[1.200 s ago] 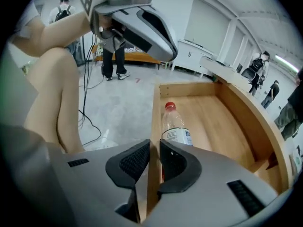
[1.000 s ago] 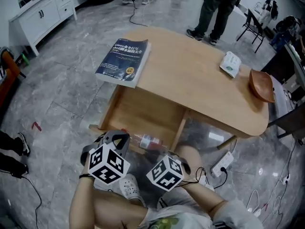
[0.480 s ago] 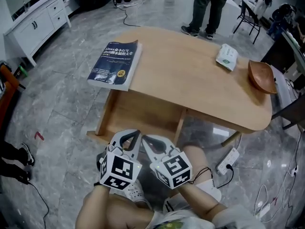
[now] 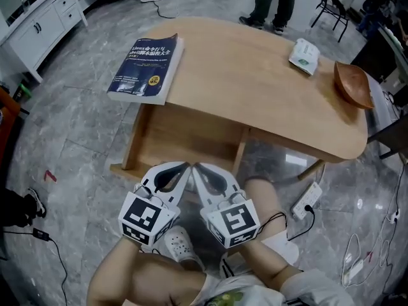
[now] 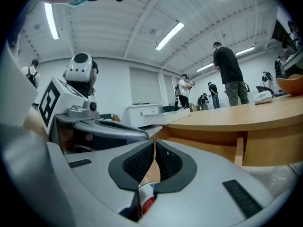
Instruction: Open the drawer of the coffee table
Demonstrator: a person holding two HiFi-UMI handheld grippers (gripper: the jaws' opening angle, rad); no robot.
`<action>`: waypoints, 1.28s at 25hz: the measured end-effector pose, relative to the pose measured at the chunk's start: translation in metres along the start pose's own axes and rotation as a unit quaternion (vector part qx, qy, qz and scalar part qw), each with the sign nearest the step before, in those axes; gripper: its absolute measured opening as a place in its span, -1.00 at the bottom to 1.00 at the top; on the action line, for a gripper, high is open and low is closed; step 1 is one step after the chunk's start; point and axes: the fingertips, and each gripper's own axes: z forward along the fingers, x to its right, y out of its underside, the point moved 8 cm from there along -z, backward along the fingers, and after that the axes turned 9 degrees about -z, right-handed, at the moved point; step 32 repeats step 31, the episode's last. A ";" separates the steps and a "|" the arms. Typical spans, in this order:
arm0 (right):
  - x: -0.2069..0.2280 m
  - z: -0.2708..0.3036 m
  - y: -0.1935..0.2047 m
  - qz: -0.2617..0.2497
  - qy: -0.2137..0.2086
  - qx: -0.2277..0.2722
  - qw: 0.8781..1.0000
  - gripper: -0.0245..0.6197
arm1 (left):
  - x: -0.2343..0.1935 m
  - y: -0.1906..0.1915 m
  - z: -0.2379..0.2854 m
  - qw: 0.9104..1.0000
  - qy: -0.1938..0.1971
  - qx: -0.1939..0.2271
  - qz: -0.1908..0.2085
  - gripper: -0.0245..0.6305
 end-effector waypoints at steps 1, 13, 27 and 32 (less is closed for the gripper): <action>0.000 -0.001 0.001 0.002 0.002 0.002 1.000 -0.84 | 0.002 -0.002 0.001 1.000 -0.004 0.007 0.012 -0.90; -0.001 0.001 -0.001 0.002 0.019 0.008 1.000 -0.85 | 0.002 -0.007 0.002 0.998 0.002 0.017 0.059 -0.90; -0.012 0.005 -0.003 -0.007 0.001 0.009 1.000 -0.85 | -0.003 -0.004 -0.009 0.997 -0.009 0.019 0.073 -0.90; -0.011 0.006 -0.006 -0.008 0.002 0.013 1.000 -0.85 | -0.003 -0.006 -0.009 0.997 -0.009 0.019 0.075 -0.90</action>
